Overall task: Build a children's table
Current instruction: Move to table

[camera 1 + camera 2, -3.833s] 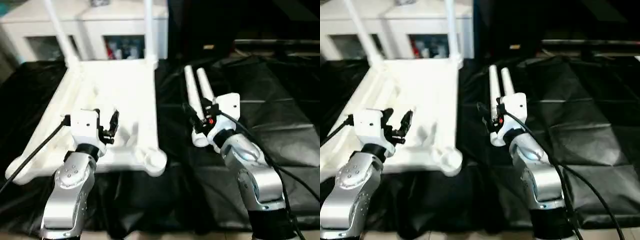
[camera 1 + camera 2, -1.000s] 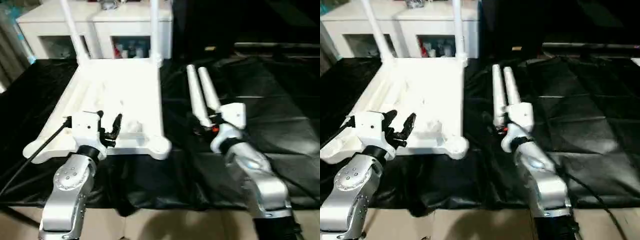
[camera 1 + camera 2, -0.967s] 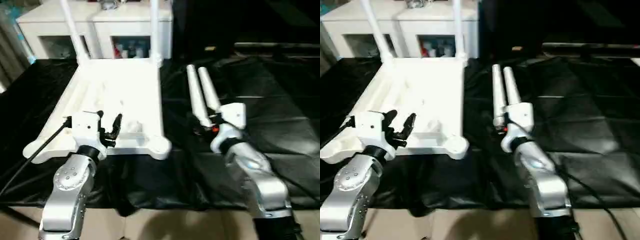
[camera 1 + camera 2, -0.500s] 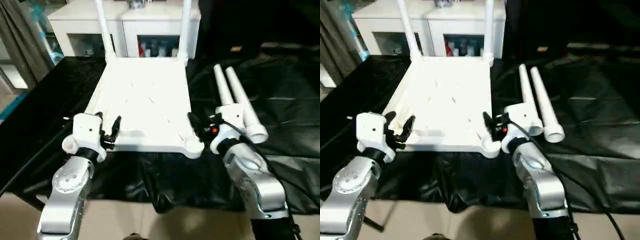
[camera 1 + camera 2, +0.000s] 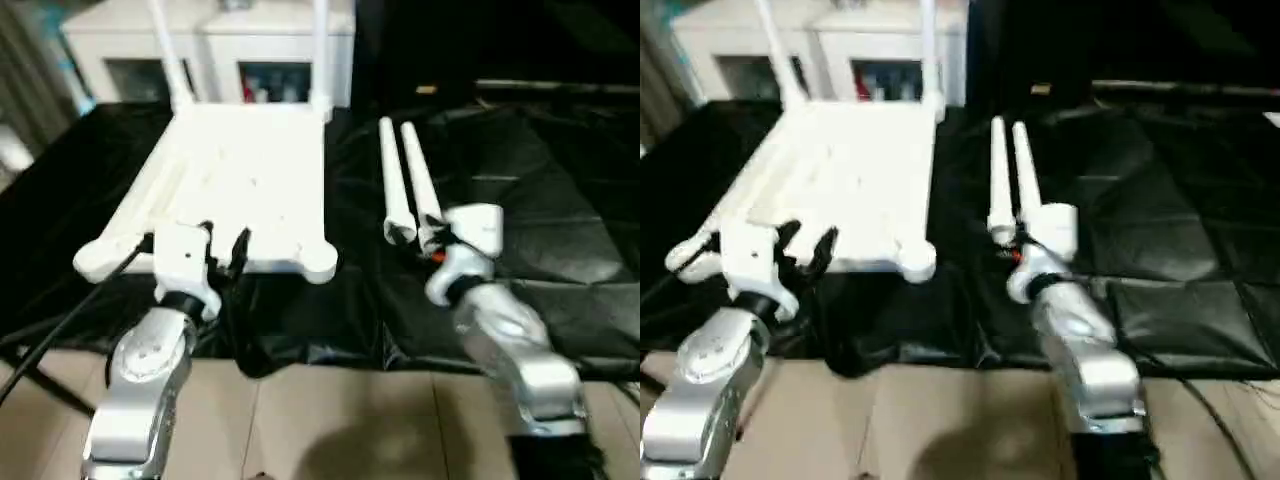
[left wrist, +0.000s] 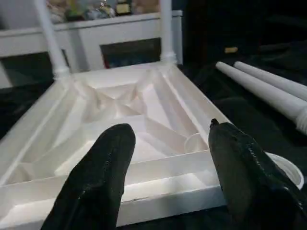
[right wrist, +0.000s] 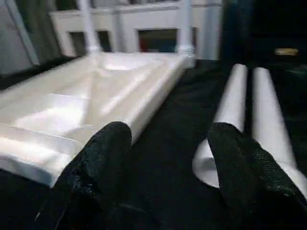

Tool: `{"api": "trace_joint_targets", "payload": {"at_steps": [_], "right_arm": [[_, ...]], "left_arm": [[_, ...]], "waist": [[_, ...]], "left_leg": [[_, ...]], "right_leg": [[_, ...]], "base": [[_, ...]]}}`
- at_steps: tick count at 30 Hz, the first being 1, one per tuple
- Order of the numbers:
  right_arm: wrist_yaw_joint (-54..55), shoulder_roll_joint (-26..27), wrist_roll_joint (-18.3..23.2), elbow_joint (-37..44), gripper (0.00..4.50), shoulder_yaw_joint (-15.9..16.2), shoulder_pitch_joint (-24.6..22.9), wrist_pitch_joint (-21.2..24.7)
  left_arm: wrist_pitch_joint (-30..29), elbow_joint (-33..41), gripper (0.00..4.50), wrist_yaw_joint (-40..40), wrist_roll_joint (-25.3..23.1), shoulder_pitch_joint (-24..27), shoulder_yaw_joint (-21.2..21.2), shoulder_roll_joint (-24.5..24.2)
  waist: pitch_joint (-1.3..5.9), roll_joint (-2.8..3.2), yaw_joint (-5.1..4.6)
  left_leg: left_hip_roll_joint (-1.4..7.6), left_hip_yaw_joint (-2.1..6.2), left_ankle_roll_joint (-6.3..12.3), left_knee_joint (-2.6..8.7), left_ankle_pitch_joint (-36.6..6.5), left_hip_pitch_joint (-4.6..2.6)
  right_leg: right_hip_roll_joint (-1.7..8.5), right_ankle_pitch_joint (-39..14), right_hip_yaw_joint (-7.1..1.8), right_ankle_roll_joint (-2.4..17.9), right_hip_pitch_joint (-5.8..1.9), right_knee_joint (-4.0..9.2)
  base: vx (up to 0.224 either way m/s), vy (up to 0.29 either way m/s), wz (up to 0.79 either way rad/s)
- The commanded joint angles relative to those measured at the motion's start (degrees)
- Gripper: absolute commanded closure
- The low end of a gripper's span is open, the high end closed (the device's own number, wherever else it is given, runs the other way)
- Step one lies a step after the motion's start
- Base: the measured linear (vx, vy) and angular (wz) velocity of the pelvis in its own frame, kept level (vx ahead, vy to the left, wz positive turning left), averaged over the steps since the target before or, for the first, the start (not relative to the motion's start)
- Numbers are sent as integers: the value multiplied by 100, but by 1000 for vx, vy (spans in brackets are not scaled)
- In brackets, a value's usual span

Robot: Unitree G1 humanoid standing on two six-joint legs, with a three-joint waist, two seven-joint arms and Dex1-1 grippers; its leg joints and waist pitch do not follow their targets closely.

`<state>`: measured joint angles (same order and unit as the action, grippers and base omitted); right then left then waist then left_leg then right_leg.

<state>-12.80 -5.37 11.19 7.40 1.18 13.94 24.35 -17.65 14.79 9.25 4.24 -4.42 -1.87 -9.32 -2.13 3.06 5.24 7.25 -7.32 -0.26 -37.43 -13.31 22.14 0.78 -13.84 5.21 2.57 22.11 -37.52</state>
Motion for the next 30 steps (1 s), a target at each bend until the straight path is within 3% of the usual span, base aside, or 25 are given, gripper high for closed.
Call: {"api": "trace_joint_targets", "payload": {"at_steps": [1,3,4,5,7,8,9,10,11,12,13,14,15,16,17,18,19,20,21,23,24,25,26,28,30], "right_arm": [[15,-16,73,50,155,-48,70,50],[-48,-53,35,67,155,1,84,47],[-136,-124,-35,89,155,109,91,92],[-159,-143,-75,89,155,157,95,73],[-163,-146,-108,83,155,195,100,53],[-150,-115,-129,63,155,220,115,10],[-150,-115,-129,63,155,220,115,10],[-117,-5,-2,26,155,143,131,-22],[-117,-5,-2,26,155,143,131,-22],[-127,22,44,1,155,126,149,-26],[-154,14,54,-3,155,133,151,-26],[-171,3,52,-5,155,145,151,-29],[-187,-3,51,-5,155,162,148,-38],[-197,-11,43,4,155,193,138,-44],[-201,-9,29,11,155,206,126,-49],[-201,-9,29,11,155,206,126,-49],[-199,-6,22,10,155,206,128,-51],[-200,-11,27,13,155,193,128,-53],[-201,-4,21,10,155,184,132,-60],[-155,-1,-1,10,155,119,125,-72],[-144,-6,-16,10,155,117,125,-82],[-148,23,65,21,155,66,121,-49],[-140,23,88,27,155,47,121,-39],[-69,-7,38,61,155,28,118,-38],[5,14,31,75,155,-13,121,5]], "left_arm": [[12,-6,159,-14,71,-15,-106,0],[39,-10,159,-36,130,-32,-181,21],[32,-6,159,-42,150,-46,-222,8],[31,-5,159,-42,152,-48,-232,2],[30,2,159,-34,165,-44,-240,-1],[29,8,159,-24,175,-37,-249,-7],[29,8,159,-24,175,-37,-249,-7],[29,9,159,-17,181,-31,-252,-8],[29,9,159,-17,181,-31,-252,-8],[30,11,159,-14,181,-22,-246,-8],[29,17,159,-13,179,-15,-240,-4],[28,21,159,-13,177,-10,-237,-1],[33,17,159,-7,178,-8,-239,-3],[39,7,159,12,173,-5,-244,-10],[40,-6,159,27,173,-11,-255,-12],[40,-6,159,27,173,-11,-255,-12],[37,-15,159,37,176,-20,-262,-19],[37,-19,159,39,173,-24,-258,-20],[41,-31,159,45,178,-30,-261,-28],[61,-71,159,63,182,-47,-243,-29],[65,-78,159,67,182,-49,-241,-29],[73,-99,159,110,203,-62,-235,-27],[78,-117,159,137,227,-74,-223,-33],[84,-143,159,212,280,-106,-177,-41],[89,-164,159,269,304,-125,-163,-37]], "waist": [[165,-101,98],[107,-107,191],[88,-70,171],[7,-151,171],[35,42,-6],[4,175,-20],[19,233,46],[57,121,-22],[74,-9,-166],[-204,-193,-97],[-268,-213,78],[-152,-117,289],[-81,-98,328],[-19,-20,230],[117,132,-75],[284,116,-178],[313,137,-251],[291,105,-254],[309,72,-294],[322,-196,-362],[350,-563,-224],[361,-409,-50],[268,-400,132],[209,-268,247],[156,52,163]], "left_leg": [[391,145,375,284,-1031,-153],[379,77,152,338,-731,-188],[403,47,-19,454,-1324,-349],[385,257,19,672,-2234,-102],[395,359,-158,773,-3438,-25],[356,320,-166,1059,-3895,397],[293,306,-142,1234,-4098,519],[198,317,-59,1179,-3913,281],[414,170,-299,737,-3859,-635],[63,5,-286,-519,-2586,-1262],[89,139,172,-415,-1131,-346],[179,164,241,-76,-1026,-294],[193,133,240,114,-1078,-483],[434,212,275,680,-1118,-871],[1140,832,576,1041,-1492,-1545],[1322,1022,913,994,-1265,-1788],[1184,970,1528,832,-434,-1744],[887,695,1930,765,587,-1544],[741,564,2007,758,976,-1464],[-93,63,1589,524,984,-1281],[-594,-113,1192,118,-480,-596],[-570,-87,250,-567,-1224,-655],[-384,174,-399,-866,-1079,-177],[-179,459,-1009,-991,-753,75],[36,675,-1306,-152,-90,-67]], "right_leg": [[1156,-1416,-739,64,-129,820],[1036,-3618,-648,-187,-195,998],[893,-4480,-485,-378,-161,1059],[1011,-4719,-96,-335,-458,957],[943,-4915,173,-223,-679,842],[733,-4507,238,-144,-1107,353],[505,-3885,176,-118,-1252,-122],[448,-3300,1,31,-1071,-137],[663,-3993,-272,210,-348,452],[1115,-6030,-203,468,184,1602],[1394,-5825,-781,677,-863,1415],[1168,-5026,-921,701,-1099,1195],[960,-4479,-831,820,-1057,1110],[465,-2943,-495,960,-799,765],[353,-1495,-276,652,-105,-93],[422,-1049,-220,260,135,-344],[480,-496,-168,-405,490,-600],[460,-56,-105,-612,713,-676],[447,231,-98,-563,752,-610],[468,1173,-180,90,434,173],[871,-20,-904,765,-557,578],[1173,-1266,-1673,2704,-695,969],[1166,-738,-1847,3445,-1004,739],[1007,403,-1930,3181,-944,732],[253,87,-1556,1709,-502,713]], "base": [[-44,-72,25],[-57,-65,16],[-78,-26,3],[-78,-26,3],[-5,14,32],[16,25,43],[-5,12,55],[97,-37,67],[97,-37,67],[152,-47,48],[162,17,16],[162,17,16],[167,36,25],[120,7,40],[120,7,40],[183,12,19],[207,16,-3],[207,16,-3],[194,9,-8],[226,-17,0],[245,-27,19],[244,5,-4],[244,5,-4],[190,32,-50],[150,45,-54]]}}
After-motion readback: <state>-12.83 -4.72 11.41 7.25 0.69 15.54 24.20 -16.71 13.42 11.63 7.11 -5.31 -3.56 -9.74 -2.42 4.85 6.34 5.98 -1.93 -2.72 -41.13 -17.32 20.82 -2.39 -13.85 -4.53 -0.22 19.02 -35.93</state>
